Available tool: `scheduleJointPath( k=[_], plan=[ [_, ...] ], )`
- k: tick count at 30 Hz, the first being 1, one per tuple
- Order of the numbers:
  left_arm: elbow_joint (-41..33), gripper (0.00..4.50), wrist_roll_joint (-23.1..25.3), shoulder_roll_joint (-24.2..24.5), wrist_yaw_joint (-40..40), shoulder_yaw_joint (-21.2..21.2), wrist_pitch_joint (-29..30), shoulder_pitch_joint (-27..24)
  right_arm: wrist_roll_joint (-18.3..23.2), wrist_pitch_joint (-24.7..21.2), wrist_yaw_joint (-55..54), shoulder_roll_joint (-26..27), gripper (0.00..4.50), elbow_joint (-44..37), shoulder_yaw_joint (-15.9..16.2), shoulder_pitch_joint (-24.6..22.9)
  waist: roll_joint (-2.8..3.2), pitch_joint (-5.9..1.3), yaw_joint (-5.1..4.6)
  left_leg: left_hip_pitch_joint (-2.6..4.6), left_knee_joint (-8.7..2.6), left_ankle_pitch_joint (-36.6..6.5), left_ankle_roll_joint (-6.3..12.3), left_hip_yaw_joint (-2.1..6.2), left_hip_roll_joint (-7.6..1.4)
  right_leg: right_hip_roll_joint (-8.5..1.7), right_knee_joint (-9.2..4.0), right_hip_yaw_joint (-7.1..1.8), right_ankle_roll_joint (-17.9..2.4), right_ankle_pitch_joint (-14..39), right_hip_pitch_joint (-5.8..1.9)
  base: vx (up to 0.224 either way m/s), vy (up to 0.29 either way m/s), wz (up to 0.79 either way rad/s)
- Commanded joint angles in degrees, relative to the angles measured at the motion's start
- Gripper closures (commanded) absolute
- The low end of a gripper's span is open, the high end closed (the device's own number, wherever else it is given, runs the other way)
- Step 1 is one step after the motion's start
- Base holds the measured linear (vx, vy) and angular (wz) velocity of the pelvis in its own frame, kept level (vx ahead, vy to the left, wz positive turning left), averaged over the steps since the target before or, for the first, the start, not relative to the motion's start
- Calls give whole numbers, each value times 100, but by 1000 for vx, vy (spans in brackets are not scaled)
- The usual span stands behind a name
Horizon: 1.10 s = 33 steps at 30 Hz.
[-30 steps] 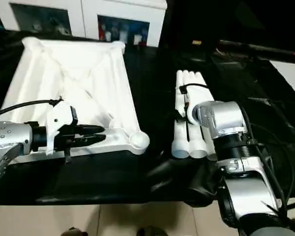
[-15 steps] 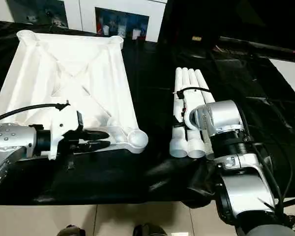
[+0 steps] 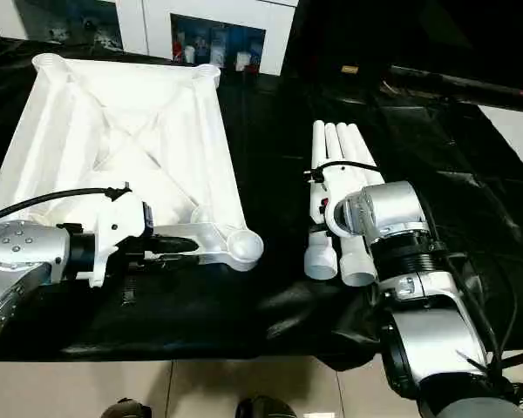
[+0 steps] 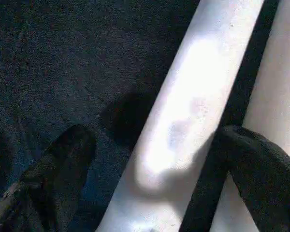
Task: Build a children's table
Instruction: Pick table leg
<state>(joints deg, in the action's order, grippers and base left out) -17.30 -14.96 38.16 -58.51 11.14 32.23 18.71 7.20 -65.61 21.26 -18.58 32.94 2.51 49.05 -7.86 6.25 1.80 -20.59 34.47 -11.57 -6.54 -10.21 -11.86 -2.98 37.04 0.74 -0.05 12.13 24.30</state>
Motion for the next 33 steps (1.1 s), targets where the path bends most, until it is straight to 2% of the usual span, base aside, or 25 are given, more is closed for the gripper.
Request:
scheduleJointPath(
  k=[1, 4, 5, 10, 12, 18, 20, 22, 24, 26, 27, 30, 31, 32, 33],
  plan=[
    [-142, 349, -3, 20, -26, 90, -27, 29, 59, -64, 61, -107, 5, 28, -62, 79, 110, -381, -17, 53, -358, 410, -74, -85, -40, -240, -272, -229, -1249, -857, -377, 0, 0, 0],
    [-96, 349, 10, 27, -28, 115, -55, 57, 63, 9, 84, -82, 5, 185, -59, 99, 115, -387, -18, 58, -355, 422, -53, -88, -43, -246, -270, -228, -1290, -886, -374, 0, 0, 0],
    [-86, 348, 23, 31, -24, 132, -60, 67, 67, 16, 81, -64, 33, 240, -70, 90, 115, -393, -19, 64, -353, 429, -49, -90, -44, -243, -268, -225, -1319, -888, -370, 0, 0, 0],
    [-154, 348, 142, 251, -9, 276, 346, 62, 73, 6, 80, -3, 53, 322, -88, 1, 109, -398, -16, 51, -349, 483, -41, -88, -37, -244, -259, -227, -1309, -922, -383, 0, 0, 0],
    [-171, 348, 119, 313, -21, 283, 523, 64, 69, -9, 98, 9, 81, 368, -103, -13, 121, -396, -15, 62, -350, 465, -59, -90, -44, -245, -263, -224, -1308, -880, -371, 0, 0, 0],
    [-178, 348, 108, 298, -16, 285, 484, 88, 86, 109, 62, 17, 116, 617, -126, 12, 116, -410, -7, 55, -343, 496, -55, -93, -36, -246, -256, -225, -1360, -952, -386, 0, 0, 0],
    [-162, 348, 50, 307, 39, 285, 668, 143, 105, 155, 27, 27, 135, 712, -178, 20, 114, -422, -5, 56, -340, 523, -51, -93, -36, -243, -249, -222, -1373, -993, -389, 0, 0, 0],
    [-159, 348, 74, 303, 83, 281, 641, 156, 109, 164, 14, 28, 135, 732, -193, 22, 113, -427, 0, 50, -338, 528, -42, -92, -32, -241, -248, -223, -1377, -1017, -398, 0, 0, 0],
    [-148, 348, 101, 242, 155, 227, 507, 166, 177, 216, -83, 61, 163, 806, -383, 31, 136, -451, 8, 50, -331, 559, -37, -86, -32, -248, -238, -224, -1387, -1087, -410, 0, 0, 0],
    [-149, 348, 100, 225, 141, 207, 422, 161, 199, 240, -99, 69, 173, 830, -438, 34, 120, -451, 8, 45, -331, 539, -27, -91, -30, -246, -243, -219, -1417, -1094, -410, 0, 0, 0],
    [-58, 330, 116, 84, 188, 112, -17, 129, 236, 274, -133, 81, 187, 840, -527, 18, 194, -475, 24, 54, -328, 523, -41, -80, -29, -250, -240, -215, -1439, -1104, -415, 0, 0, 0],
    [67, 310, 123, -122, 351, -8, -324, 96, 298, 329, -182, 103, 213, 845, -660, -15, 188, -502, 26, 51, -322, 535, -46, -81, -30, -243, -237, -208, -1497, -1278, -435, 0, 0, 0],
    [168, 310, 178, -308, 537, -80, -663, 75, 338, 412, -221, 106, 213, 848, -741, -43, 244, -540, 28, 59, -317, 498, -67, -72, -34, -250, -229, -201, -1529, -1327, -446, 0, 0, 0],
    [245, 303, 198, -458, 651, -127, -930, 56, 378, 472, -245, 106, 218, 843, -818, -69, 218, -558, 37, 44, -314, 447, -48, -72, -35, -255, -241, -202, -1552, -1322, -470, 0, 0, 0],
    [288, 278, 194, -541, 746, -160, -940, 53, 412, 502, -242, 109, 237, 769, -864, -92, 246, -558, 55, 44, -317, 346, -41, -68, -36, -262, -240, -206, -1562, -1240, -472, 0, 0, 0]
  ],
)
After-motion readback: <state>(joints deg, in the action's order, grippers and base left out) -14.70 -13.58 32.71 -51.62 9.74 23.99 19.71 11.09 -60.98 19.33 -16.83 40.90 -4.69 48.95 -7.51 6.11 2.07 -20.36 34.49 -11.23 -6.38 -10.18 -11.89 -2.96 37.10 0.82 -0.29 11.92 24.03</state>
